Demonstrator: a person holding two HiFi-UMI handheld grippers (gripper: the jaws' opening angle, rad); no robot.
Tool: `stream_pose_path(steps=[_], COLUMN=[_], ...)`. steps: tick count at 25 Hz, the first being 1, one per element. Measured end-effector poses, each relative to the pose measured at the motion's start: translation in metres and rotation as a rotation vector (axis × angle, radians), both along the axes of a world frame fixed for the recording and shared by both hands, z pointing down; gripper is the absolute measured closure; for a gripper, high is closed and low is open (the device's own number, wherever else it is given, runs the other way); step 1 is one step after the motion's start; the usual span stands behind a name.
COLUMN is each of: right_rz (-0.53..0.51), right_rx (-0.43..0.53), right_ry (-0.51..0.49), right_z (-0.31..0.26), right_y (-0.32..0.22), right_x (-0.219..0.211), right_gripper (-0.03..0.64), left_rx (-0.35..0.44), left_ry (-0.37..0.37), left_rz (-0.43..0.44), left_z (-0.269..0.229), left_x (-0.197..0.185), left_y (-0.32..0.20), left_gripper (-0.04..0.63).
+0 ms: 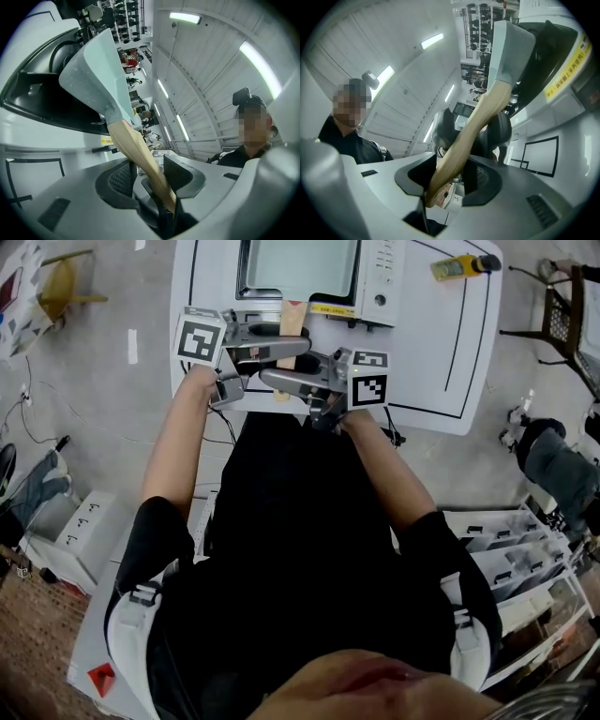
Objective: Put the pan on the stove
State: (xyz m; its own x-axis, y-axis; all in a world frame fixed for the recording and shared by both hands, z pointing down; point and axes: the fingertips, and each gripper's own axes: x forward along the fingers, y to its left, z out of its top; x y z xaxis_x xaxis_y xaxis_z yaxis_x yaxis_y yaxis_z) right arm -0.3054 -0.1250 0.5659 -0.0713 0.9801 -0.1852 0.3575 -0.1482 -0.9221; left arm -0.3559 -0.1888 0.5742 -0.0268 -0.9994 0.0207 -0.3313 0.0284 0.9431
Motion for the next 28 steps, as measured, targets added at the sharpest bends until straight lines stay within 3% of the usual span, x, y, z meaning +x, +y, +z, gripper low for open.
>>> stream_pose_path(steps=[15, 21, 25, 28], right_rz=[-0.022, -0.060, 0.002, 0.094], right_rx=[-0.017, -0.024, -0.017, 0.040], right_ry=[0.037, 0.107, 0.122, 0.103], right_z=[-0.002, 0.004, 0.008, 0.010], right_y=[0.000, -0.006, -0.035, -0.071], right_x=[0.002, 0.000, -0.008, -0.018], right_gripper=[0.446, 0.398, 0.394, 0.394], left_rx=[0.049, 0.038, 0.060, 0.028], left_ry=[0.033, 0.029, 0.042, 0.012], left_rz=[-0.001, -0.004, -0.013, -0.057], left_z=[-0.001, 0.006, 0.007, 0.011], left_x=[0.001, -0.006, -0.005, -0.008], left_y=[0.000, 0.010, 0.025, 0.049], left_gripper=[0.403, 0.352, 0.344, 0.345])
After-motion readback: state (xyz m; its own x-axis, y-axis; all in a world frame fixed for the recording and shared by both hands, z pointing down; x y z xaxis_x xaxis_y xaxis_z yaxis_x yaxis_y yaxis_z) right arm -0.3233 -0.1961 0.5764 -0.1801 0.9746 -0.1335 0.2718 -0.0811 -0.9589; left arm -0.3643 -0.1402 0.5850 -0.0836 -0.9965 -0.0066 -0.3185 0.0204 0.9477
